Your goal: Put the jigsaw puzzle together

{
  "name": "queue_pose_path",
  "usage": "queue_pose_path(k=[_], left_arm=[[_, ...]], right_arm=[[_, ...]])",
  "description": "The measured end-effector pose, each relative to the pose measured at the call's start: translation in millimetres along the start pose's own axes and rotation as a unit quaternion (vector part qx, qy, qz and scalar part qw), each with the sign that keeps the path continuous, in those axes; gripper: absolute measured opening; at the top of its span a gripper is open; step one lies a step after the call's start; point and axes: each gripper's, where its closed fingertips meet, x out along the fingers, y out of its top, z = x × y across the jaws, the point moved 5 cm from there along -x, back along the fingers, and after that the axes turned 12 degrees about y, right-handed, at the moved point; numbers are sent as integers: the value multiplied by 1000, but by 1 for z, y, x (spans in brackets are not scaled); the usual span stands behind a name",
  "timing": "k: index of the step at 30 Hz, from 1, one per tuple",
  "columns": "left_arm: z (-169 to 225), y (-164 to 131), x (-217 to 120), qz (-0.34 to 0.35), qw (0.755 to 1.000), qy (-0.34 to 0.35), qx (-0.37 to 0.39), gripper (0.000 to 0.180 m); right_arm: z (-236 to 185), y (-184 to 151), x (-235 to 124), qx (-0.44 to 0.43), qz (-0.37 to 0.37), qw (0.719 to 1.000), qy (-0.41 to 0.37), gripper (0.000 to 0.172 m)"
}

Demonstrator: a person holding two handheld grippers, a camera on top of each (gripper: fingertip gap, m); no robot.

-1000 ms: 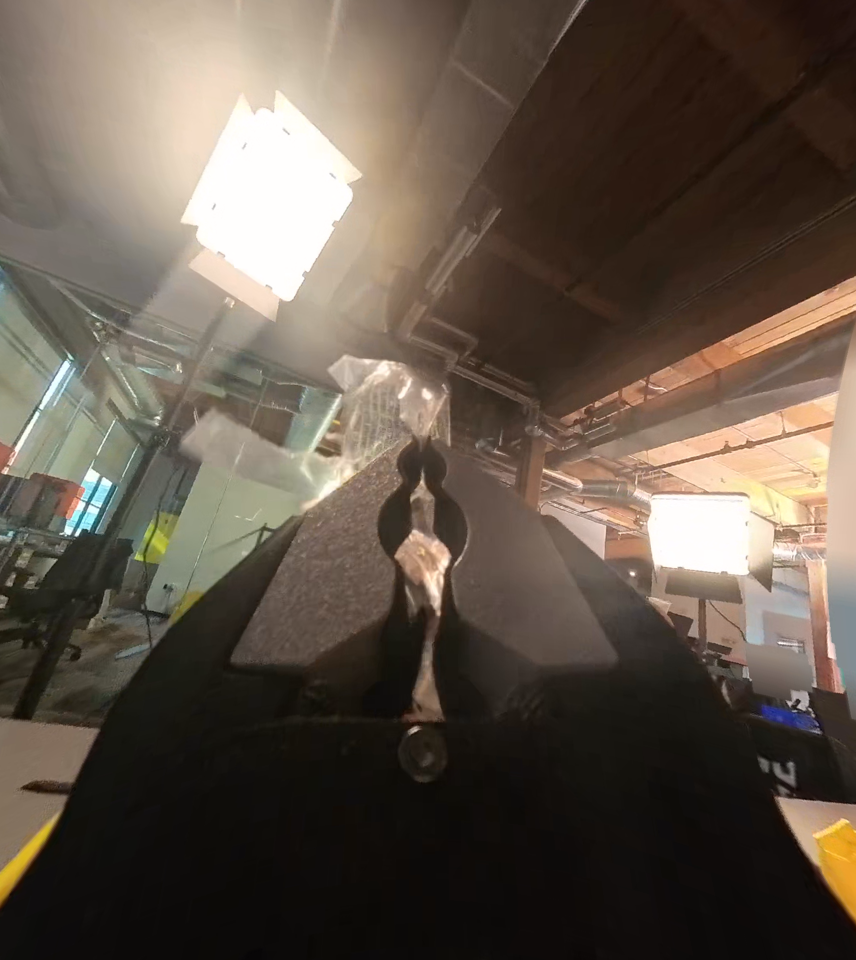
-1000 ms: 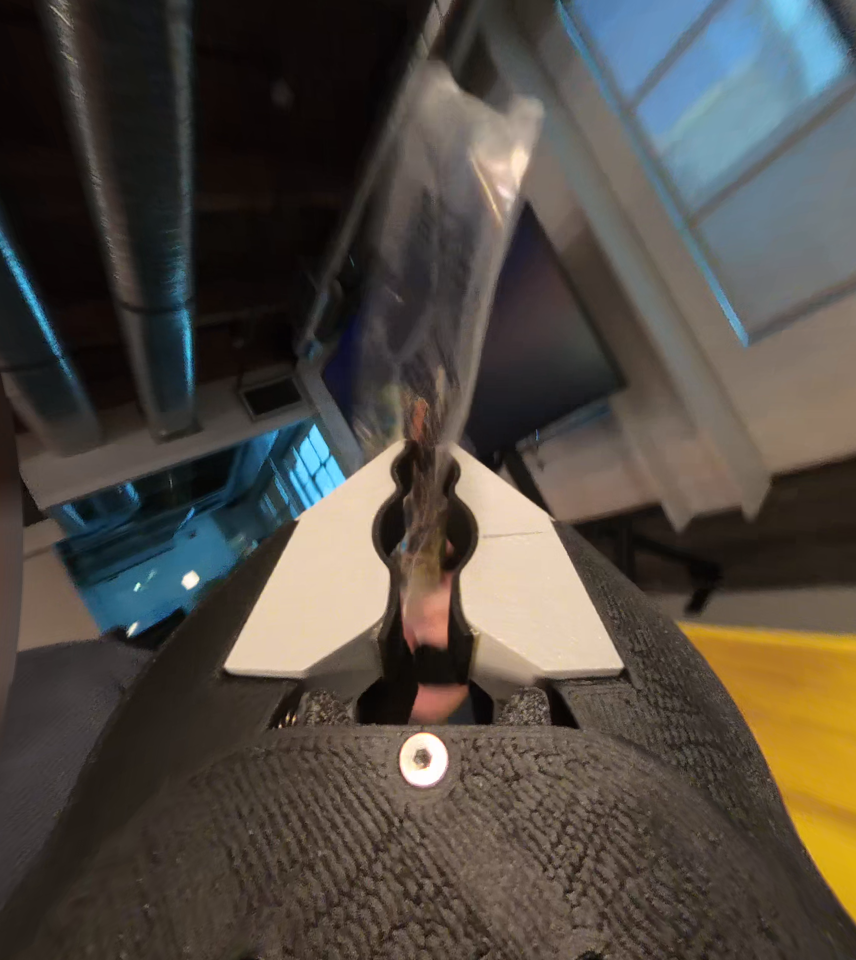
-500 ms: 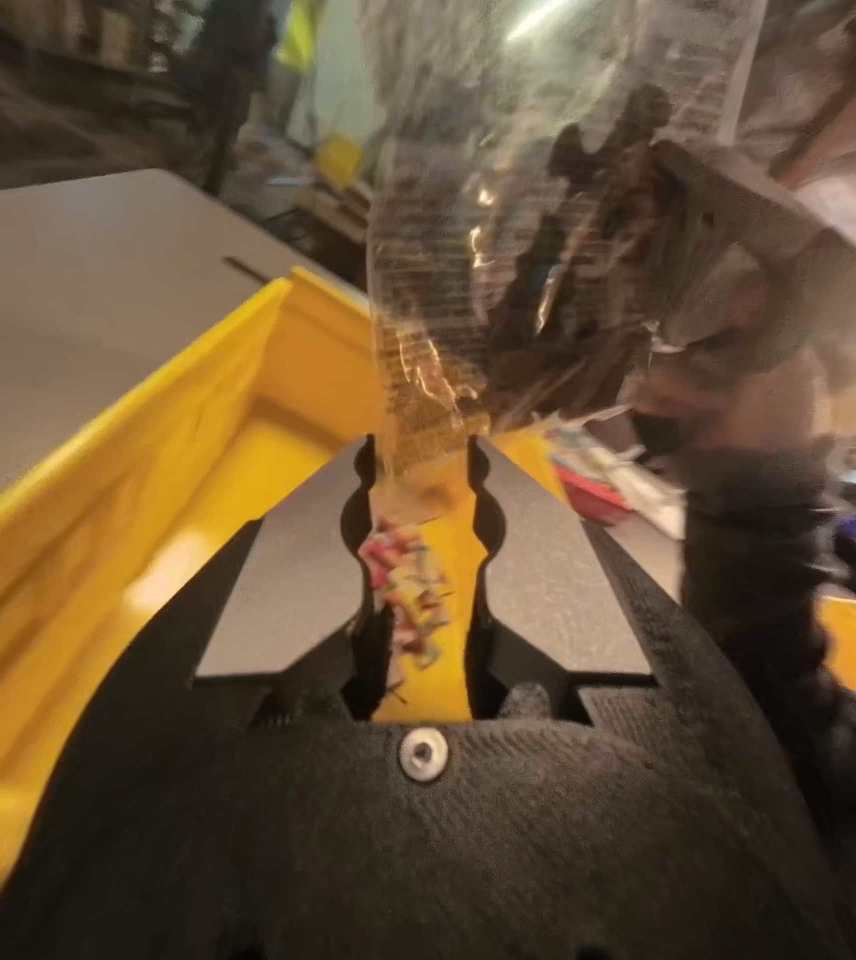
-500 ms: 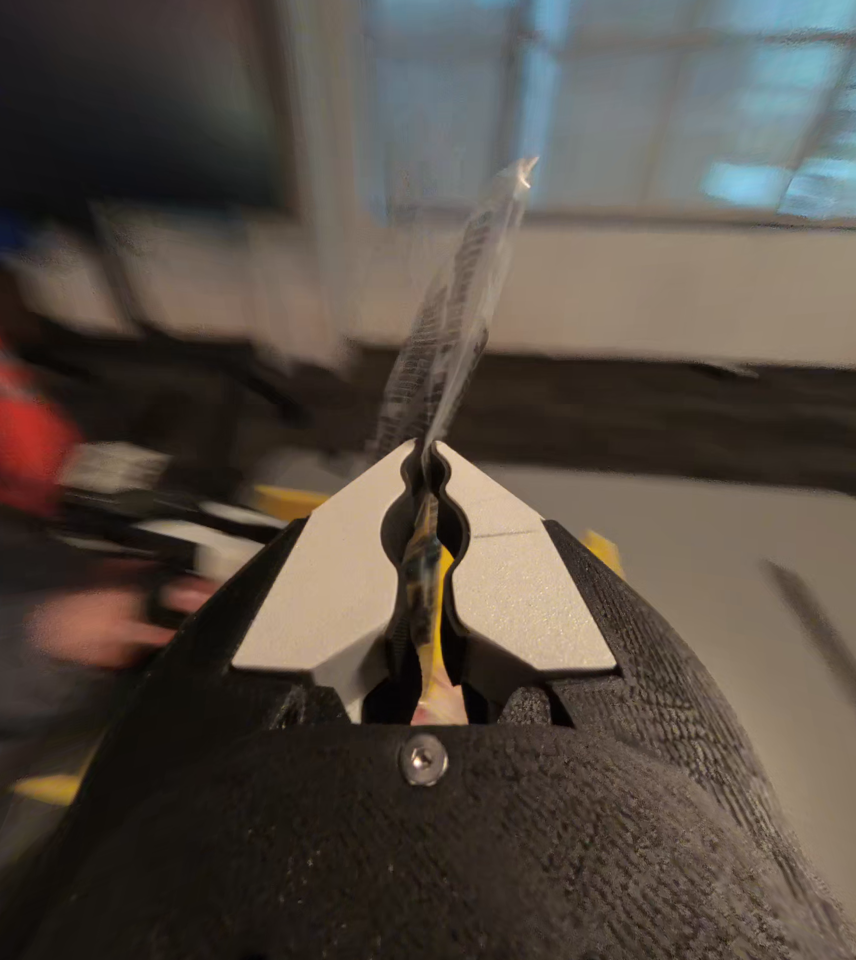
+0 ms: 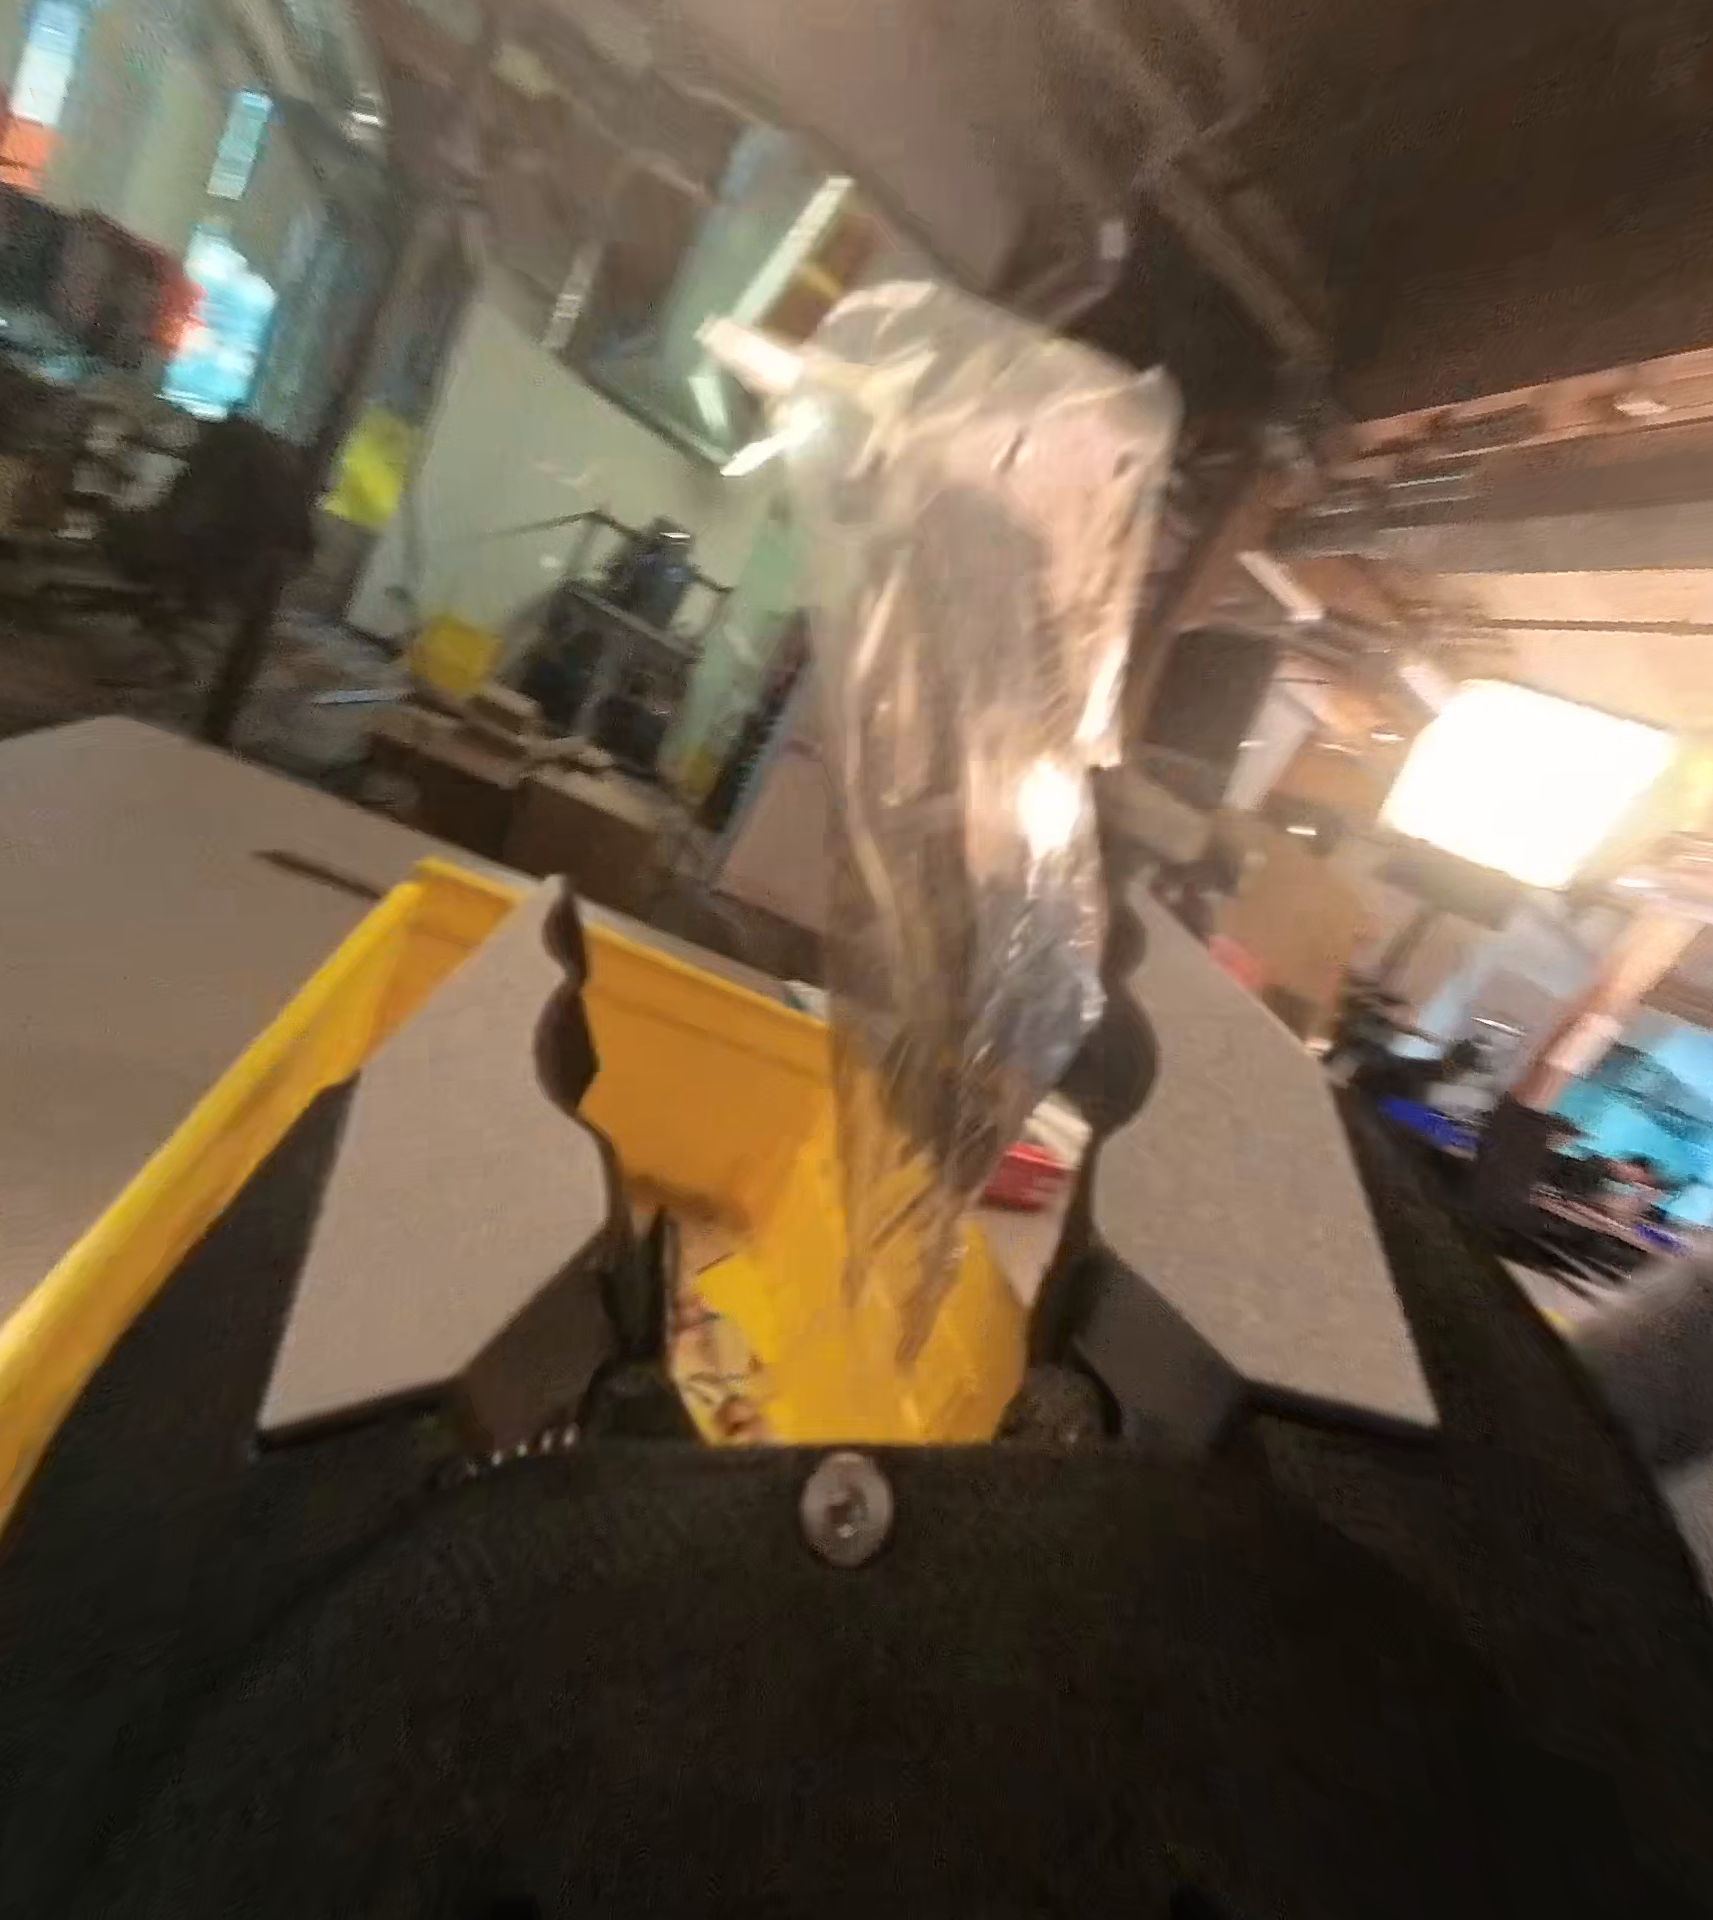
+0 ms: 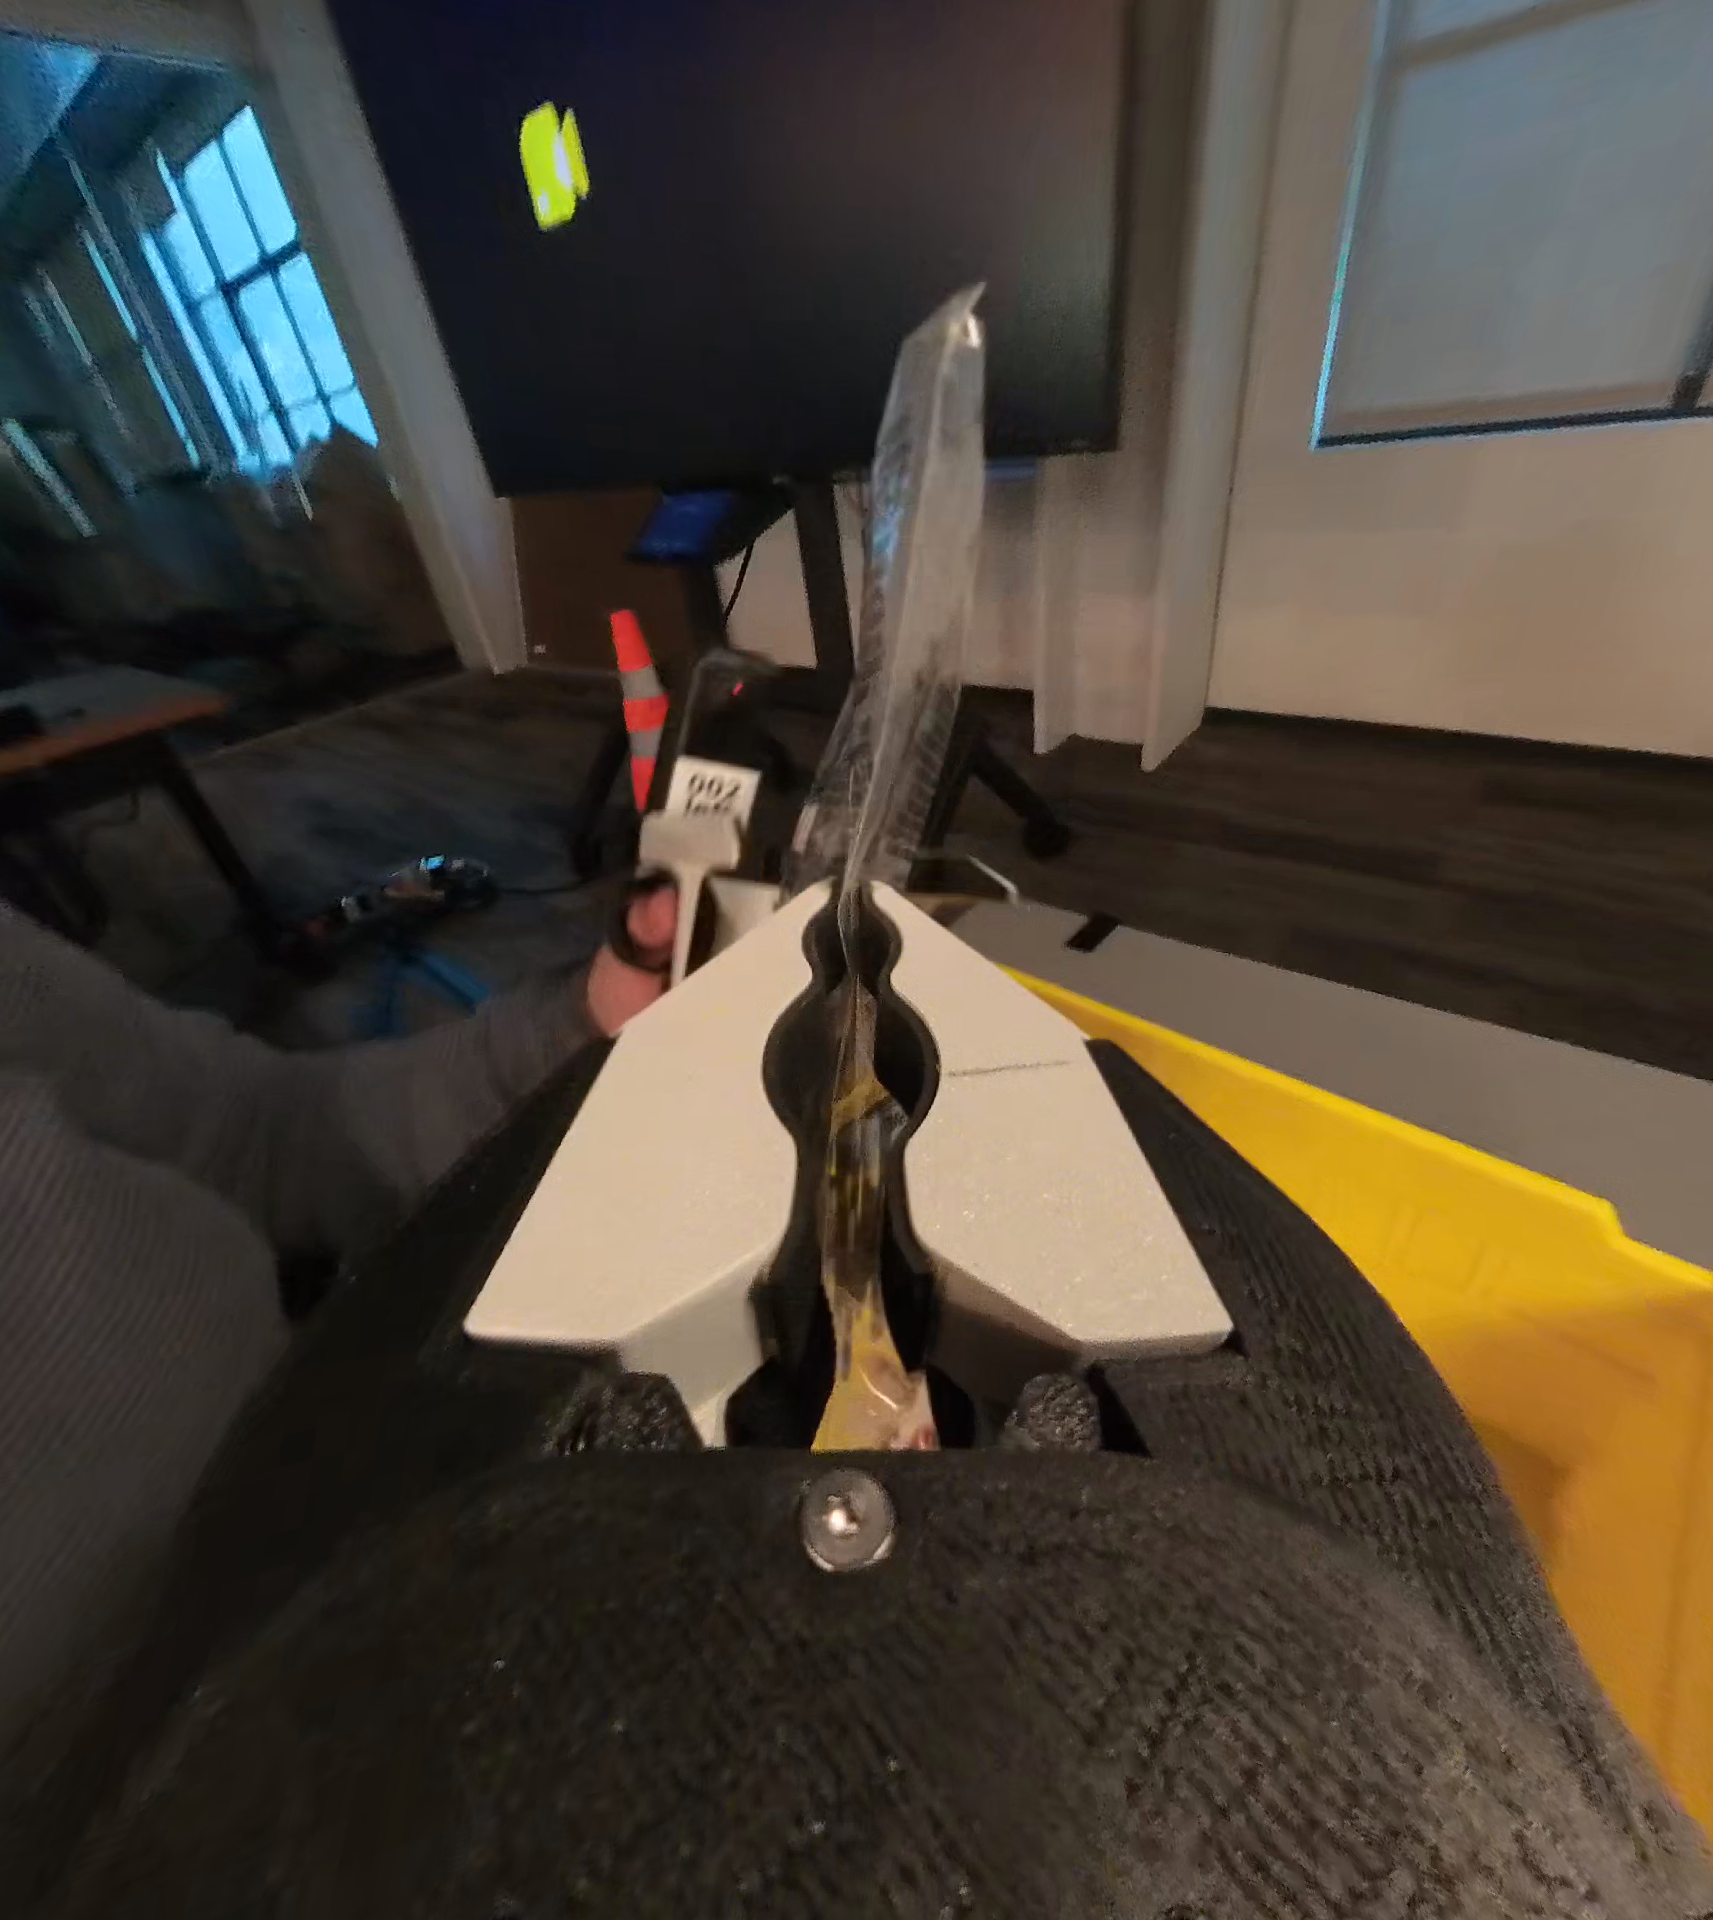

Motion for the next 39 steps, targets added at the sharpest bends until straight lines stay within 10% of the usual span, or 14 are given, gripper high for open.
queue_pose_path(k=[3,8,19,23,25,29,31,34,39], left_arm=[[23,6,-2,21,992,-125,-9,0],[31,5,0,87,989,-107,58,0],[24,18,-5,160,954,-212,-135,0],[23,16,-2,154,944,-235,-172,0],[19,13,1,150,951,-205,-176,2],[4,9,1,116,974,-119,-156,53],[-7,9,-4,111,986,-43,-118,65],[-18,11,-19,120,989,68,-58,62],[-13,4,-28,107,987,120,-3,57]], right_arm=[[-2,-4,1,-2,-17,1000,6,0],[-3,10,2,12,52,998,30,10],[13,-5,-3,27,30,999,-22,24],[-3,-2,1,26,56,996,68,0],[-13,3,2,7,71,991,111,0],[19,2,-6,-28,7,992,-121,0],[-6,13,6,-27,48,998,-3,0],[15,5,11,-27,1,993,-112,0],[9,3,28,-13,-17,997,-81,0]])
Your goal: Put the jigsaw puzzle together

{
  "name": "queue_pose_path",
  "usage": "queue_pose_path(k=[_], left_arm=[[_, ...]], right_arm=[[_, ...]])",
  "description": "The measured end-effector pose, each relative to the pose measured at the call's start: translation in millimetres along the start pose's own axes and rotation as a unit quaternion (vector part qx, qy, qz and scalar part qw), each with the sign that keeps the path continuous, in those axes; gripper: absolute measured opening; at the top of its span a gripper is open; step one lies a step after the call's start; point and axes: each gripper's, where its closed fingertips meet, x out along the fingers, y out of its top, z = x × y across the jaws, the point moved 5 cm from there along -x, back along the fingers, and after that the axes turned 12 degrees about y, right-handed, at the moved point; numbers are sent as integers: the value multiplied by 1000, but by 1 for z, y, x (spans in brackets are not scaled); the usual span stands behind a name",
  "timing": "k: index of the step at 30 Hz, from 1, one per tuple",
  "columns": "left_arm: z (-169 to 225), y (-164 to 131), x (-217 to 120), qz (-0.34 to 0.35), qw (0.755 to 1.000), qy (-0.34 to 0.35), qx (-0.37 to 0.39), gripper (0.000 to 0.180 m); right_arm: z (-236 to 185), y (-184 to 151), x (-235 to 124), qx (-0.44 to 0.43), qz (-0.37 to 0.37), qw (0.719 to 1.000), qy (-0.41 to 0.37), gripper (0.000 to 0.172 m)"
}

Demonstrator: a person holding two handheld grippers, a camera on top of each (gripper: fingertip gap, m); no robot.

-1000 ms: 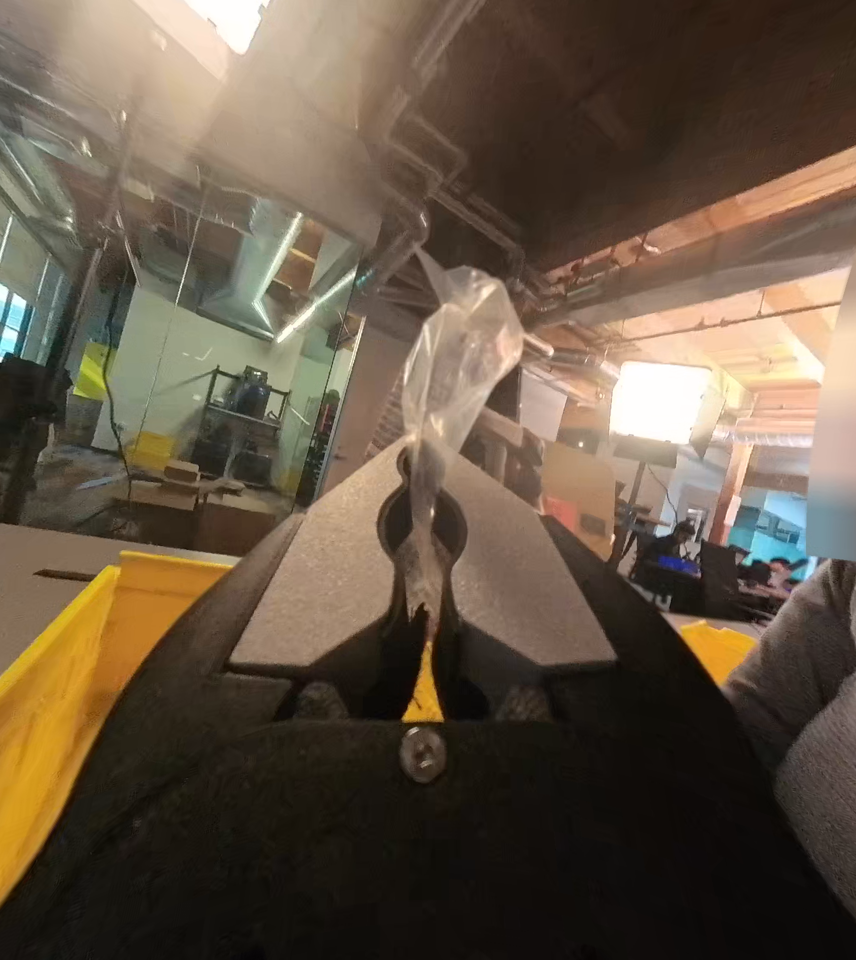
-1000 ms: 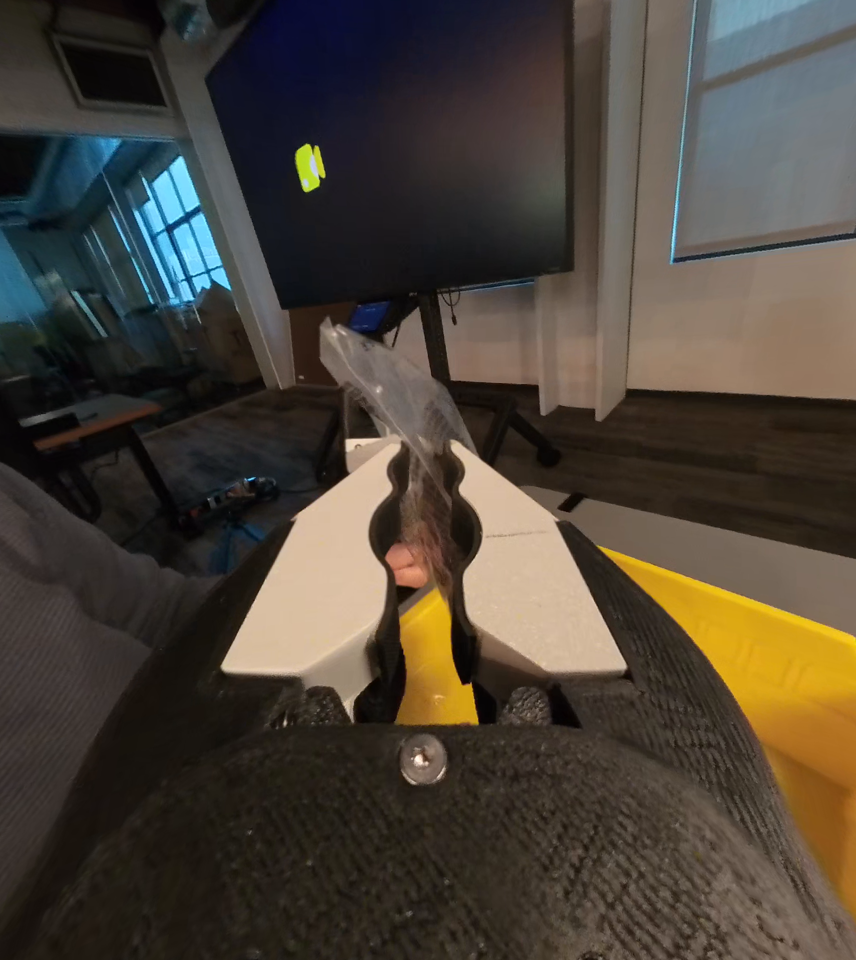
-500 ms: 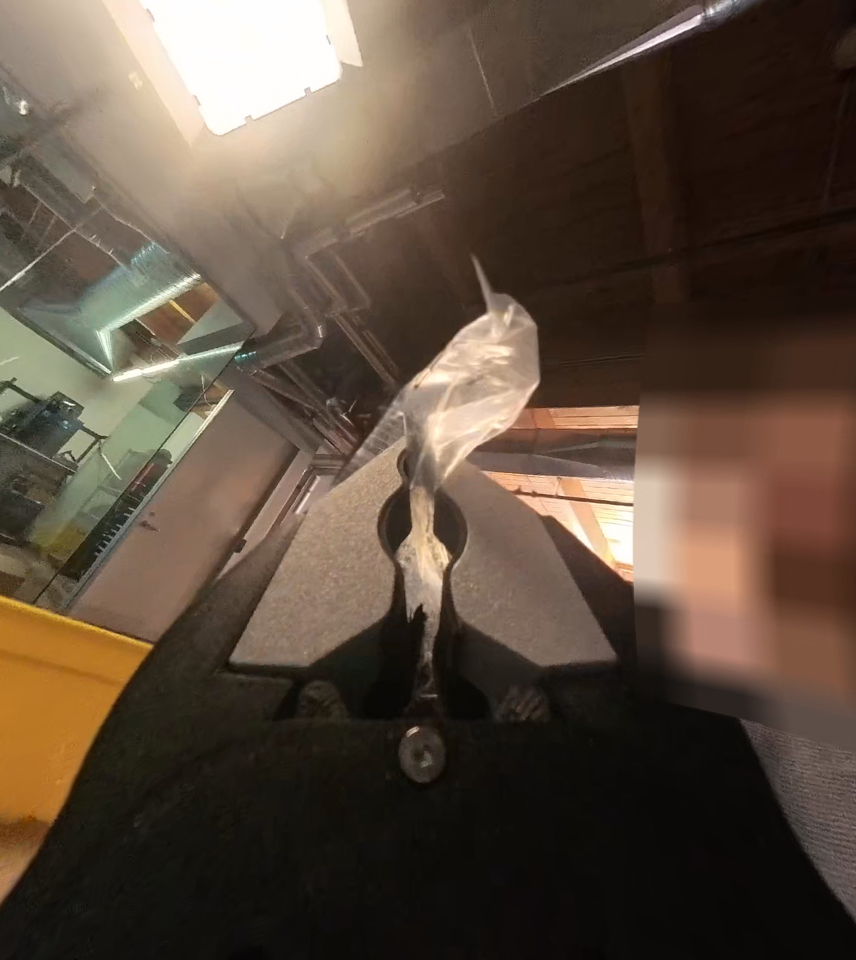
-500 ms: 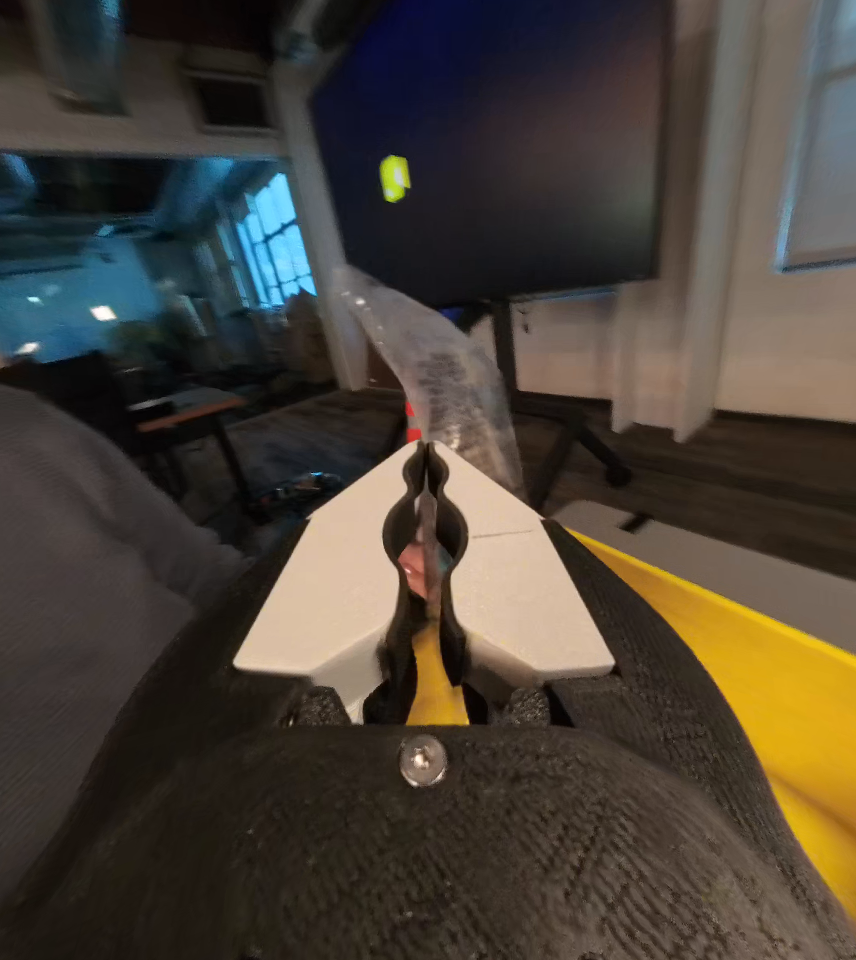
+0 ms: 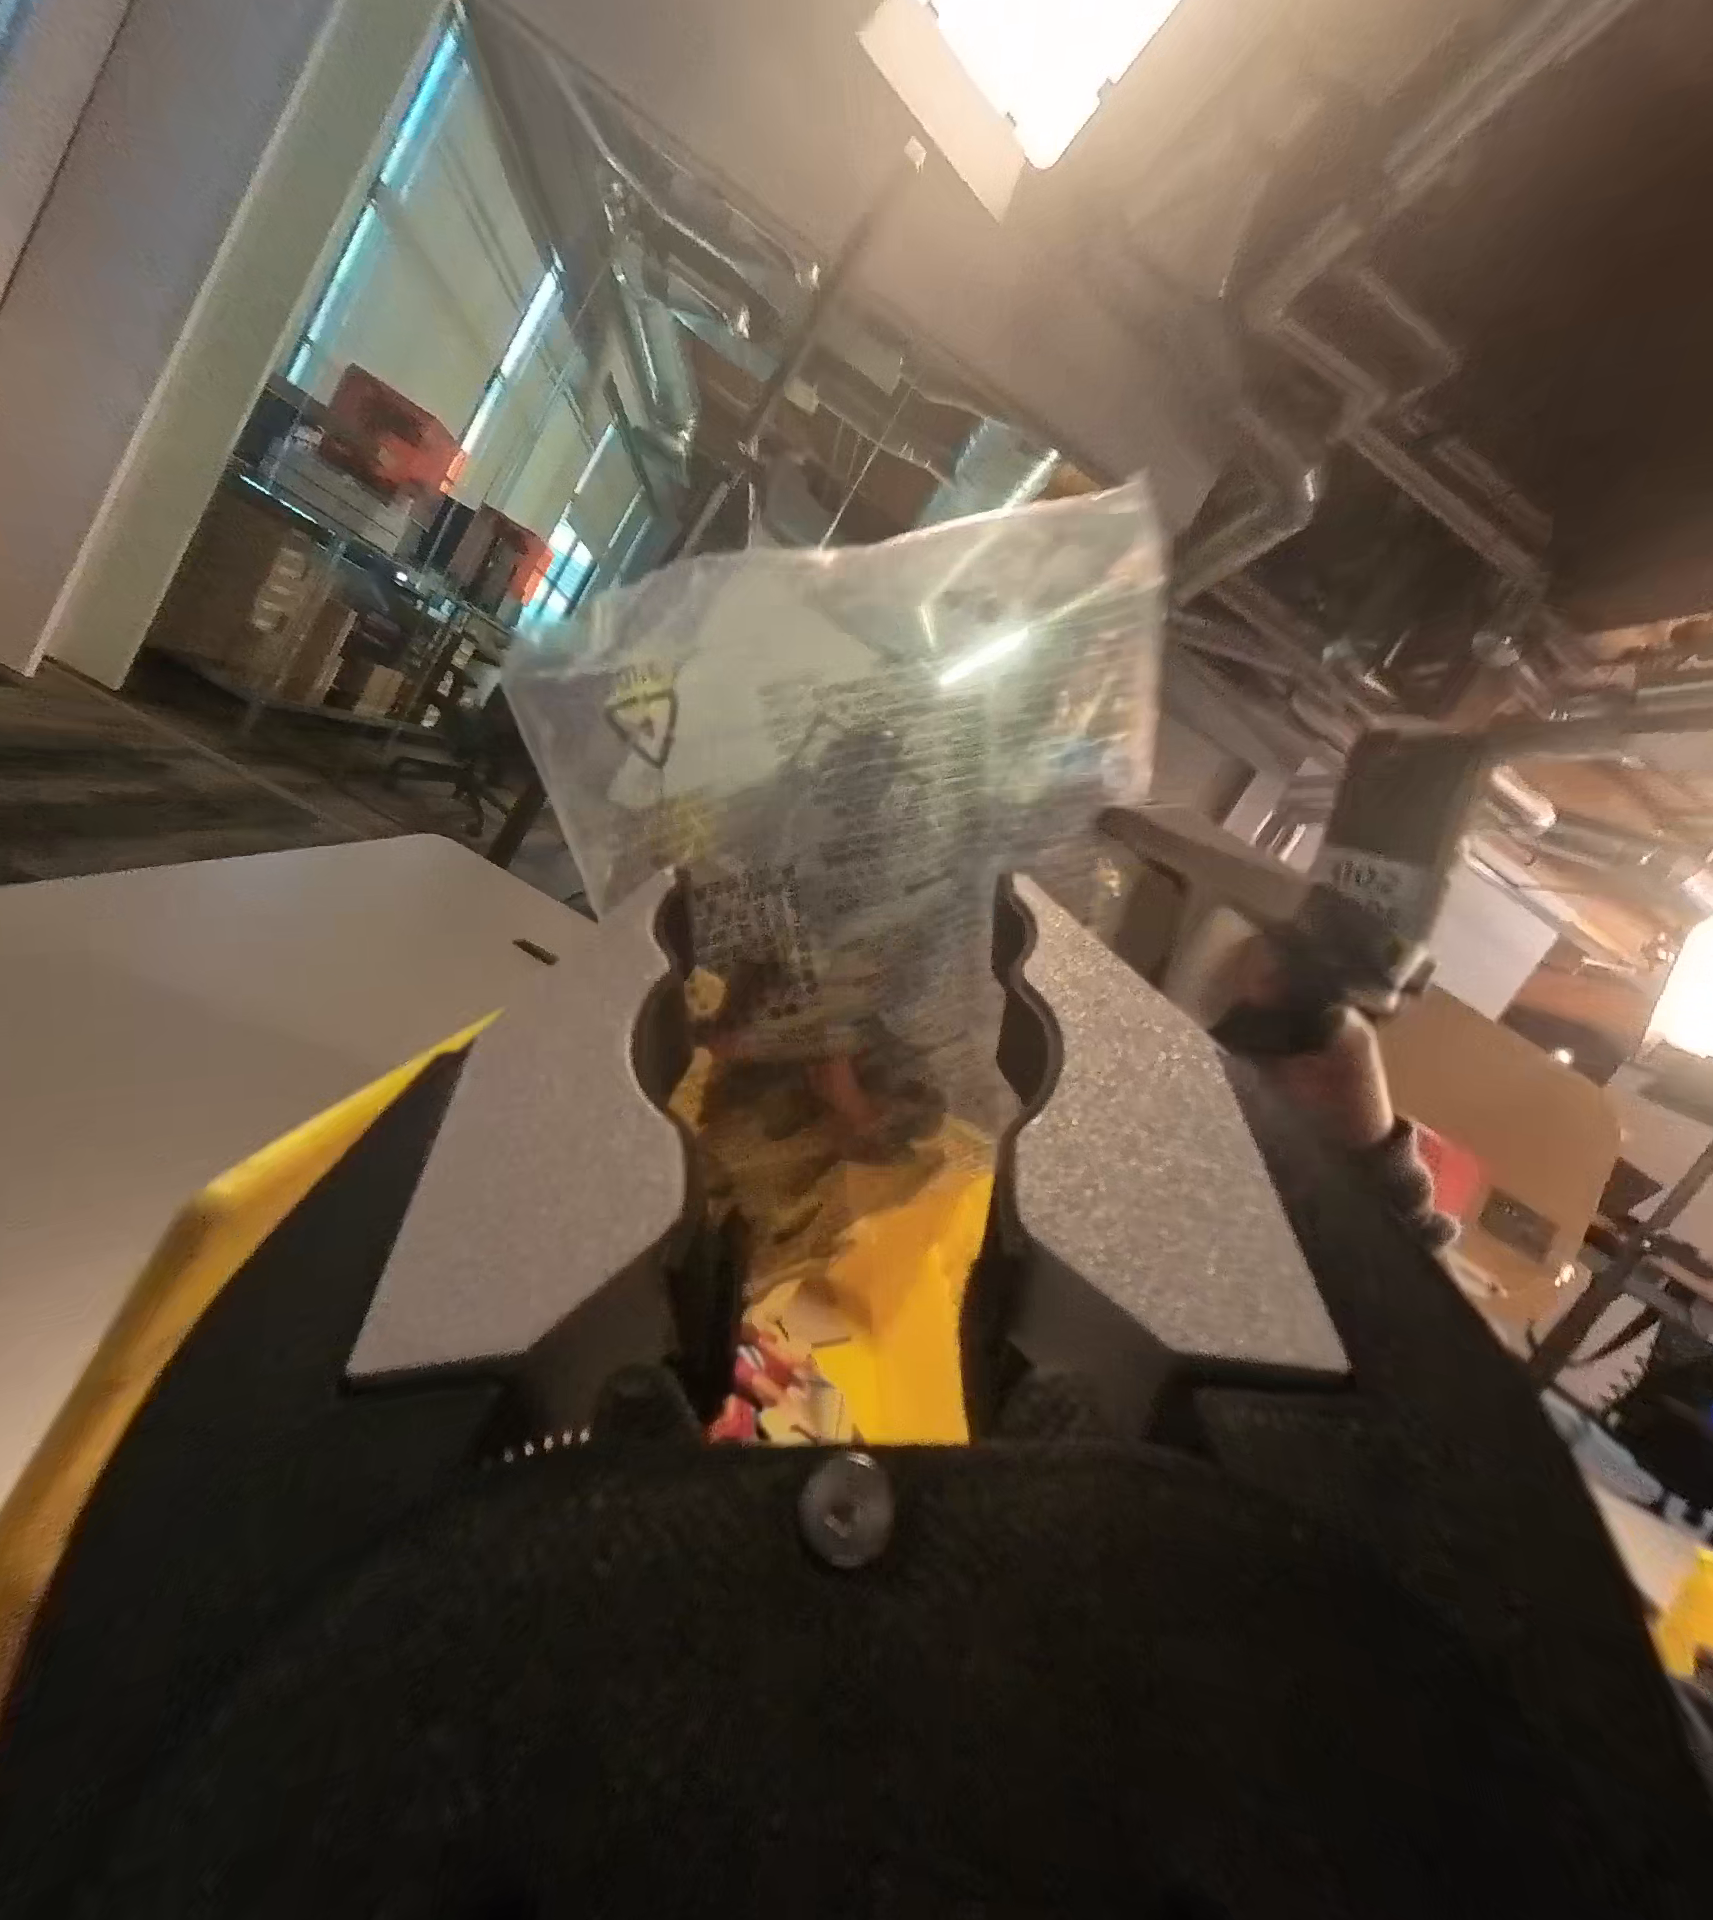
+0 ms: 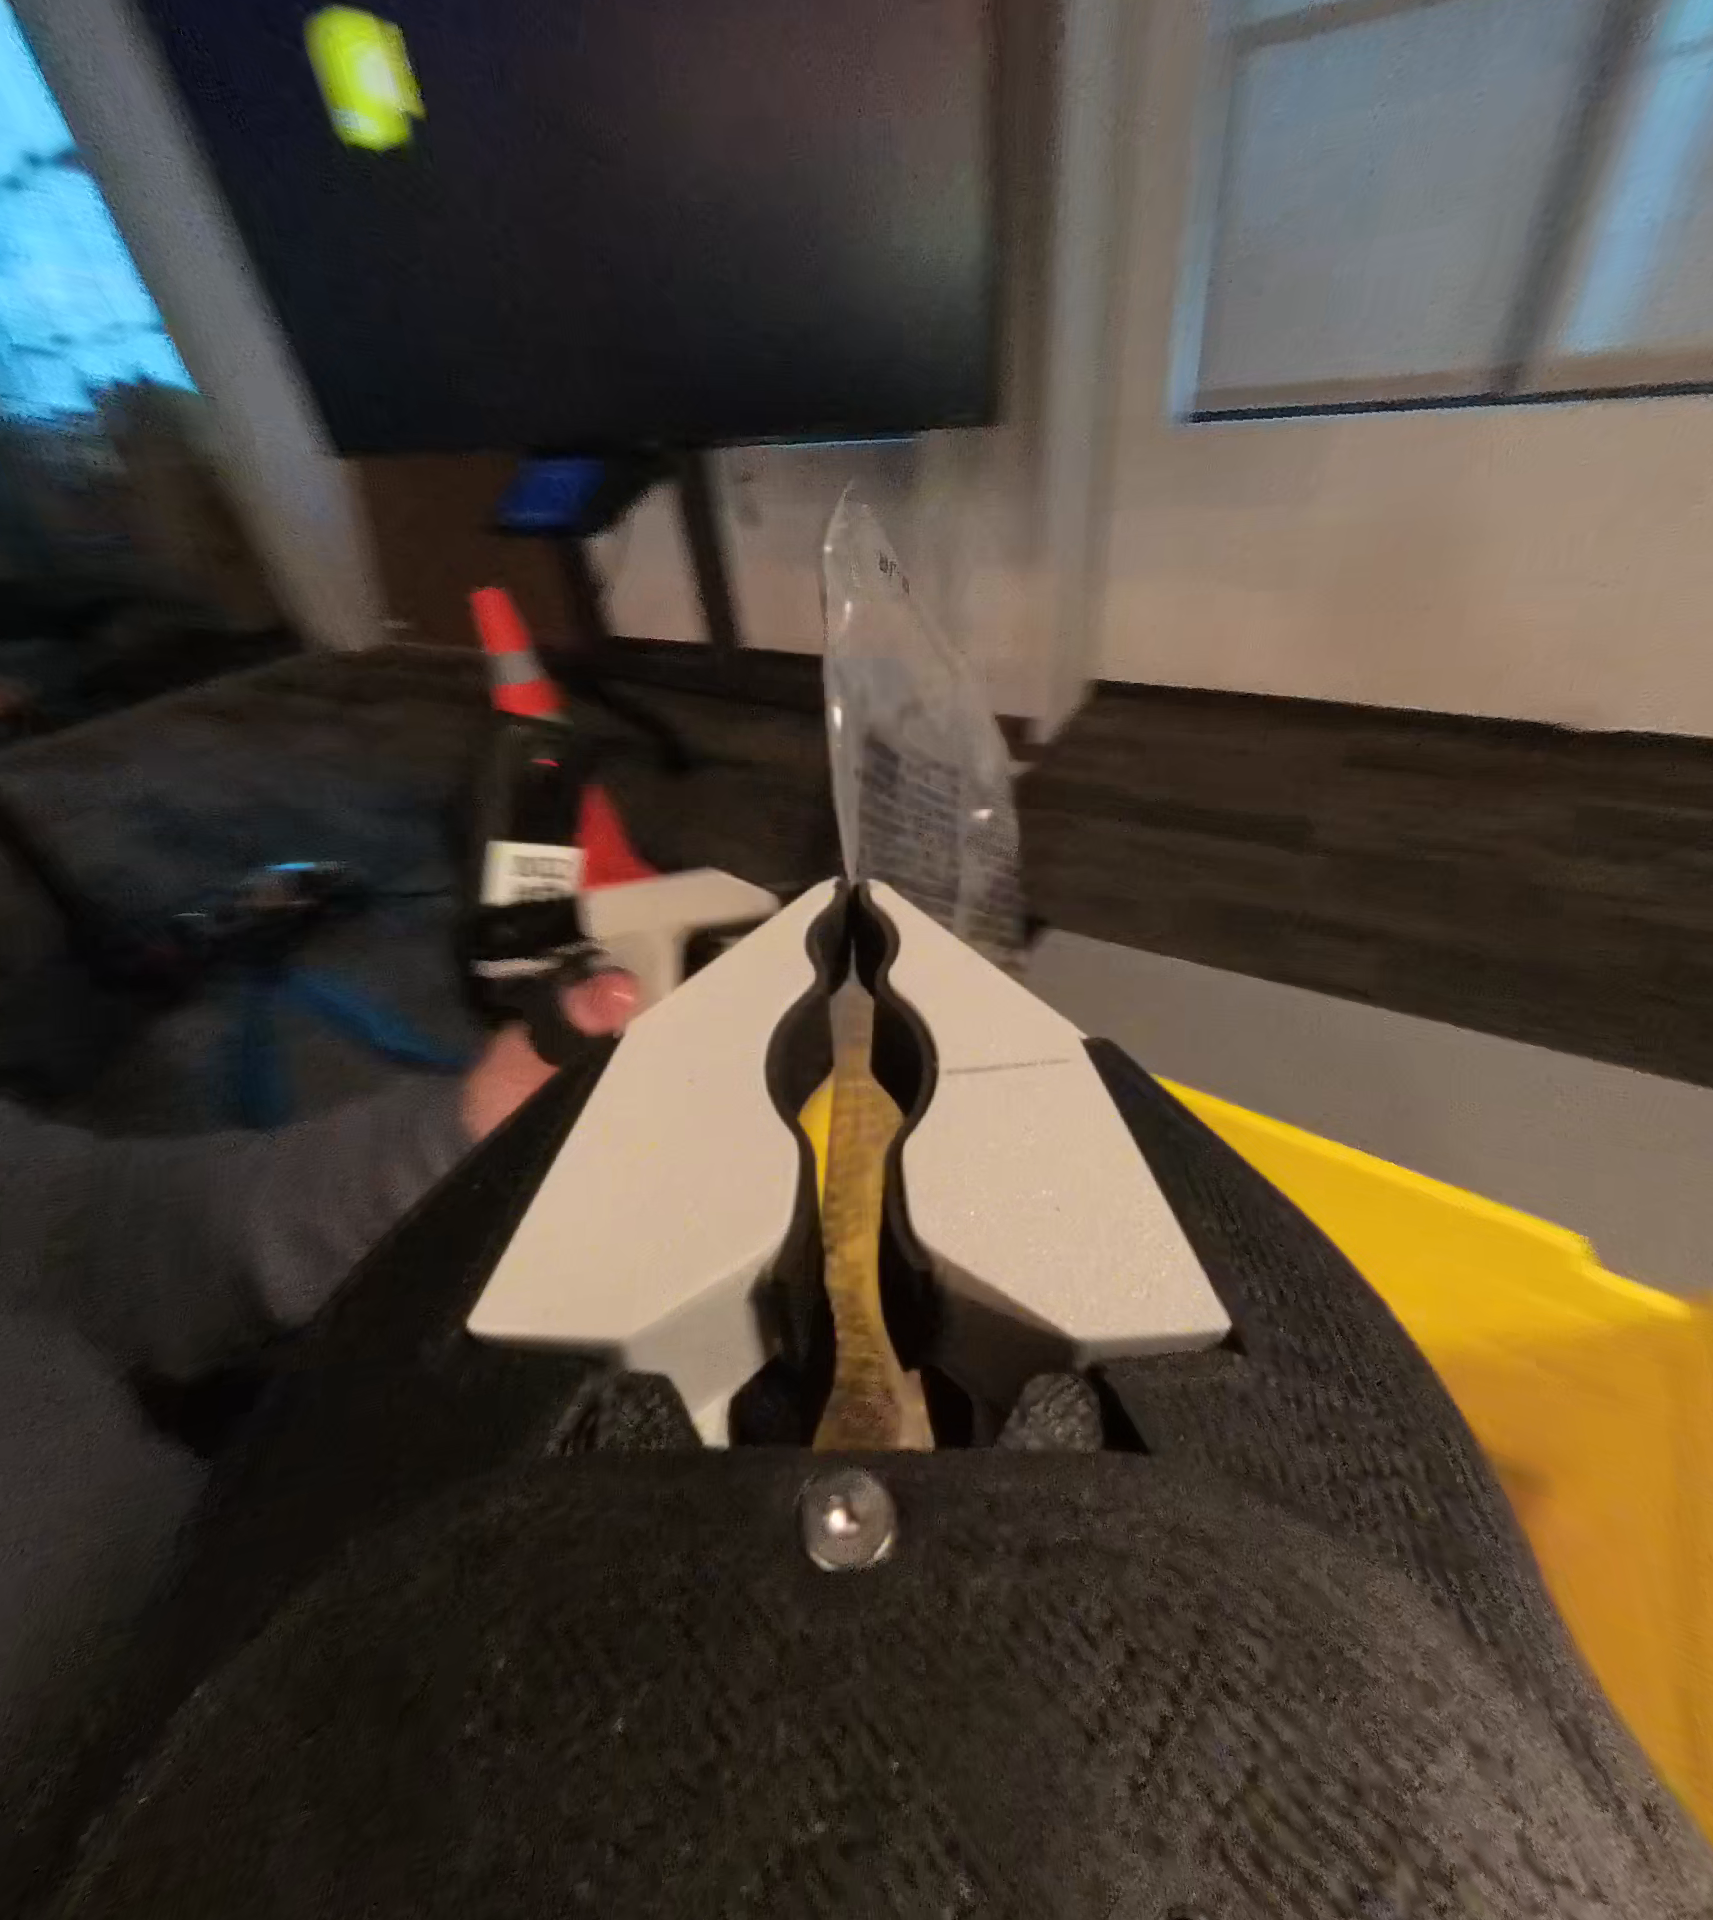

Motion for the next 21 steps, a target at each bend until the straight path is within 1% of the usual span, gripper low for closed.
queue_pose_path(k=[1,3,5,6,7,9,11,15,19,20,21], left_arm=[[3,-4,0,-7,1000,-4,8,56],[5,-10,-2,-11,999,15,30,61],[8,-13,-4,1,998,33,59,66],[11,-15,-5,0,997,28,68,69],[16,-18,-4,-12,997,13,72,72],[22,-24,0,-34,998,-17,57,88],[30,-29,3,-50,996,-63,32,92],[44,-44,14,-105,987,-125,-9,92],[53,-51,27,-145,972,-161,-87,90],[53,-53,30,-149,972,-159,-85,85],[53,-58,32,-154,977,-140,-48,79]], right_arm=[[-6,6,0,-2,21,1000,21,0],[-3,20,-9,-25,89,995,-22,0],[2,28,-22,-36,129,989,-60,0],[1,33,-28,-41,152,985,-69,0],[-2,39,-35,-41,179,981,-60,0],[-8,48,-47,-19,244,969,-17,0],[-5,51,-60,16,303,953,17,0],[4,50,-77,54,370,926,46,0],[4,53,-85,70,424,899,83,0],[5,52,-85,76,430,895,87,0],[7,52,-85,85,436,891,91,0]])
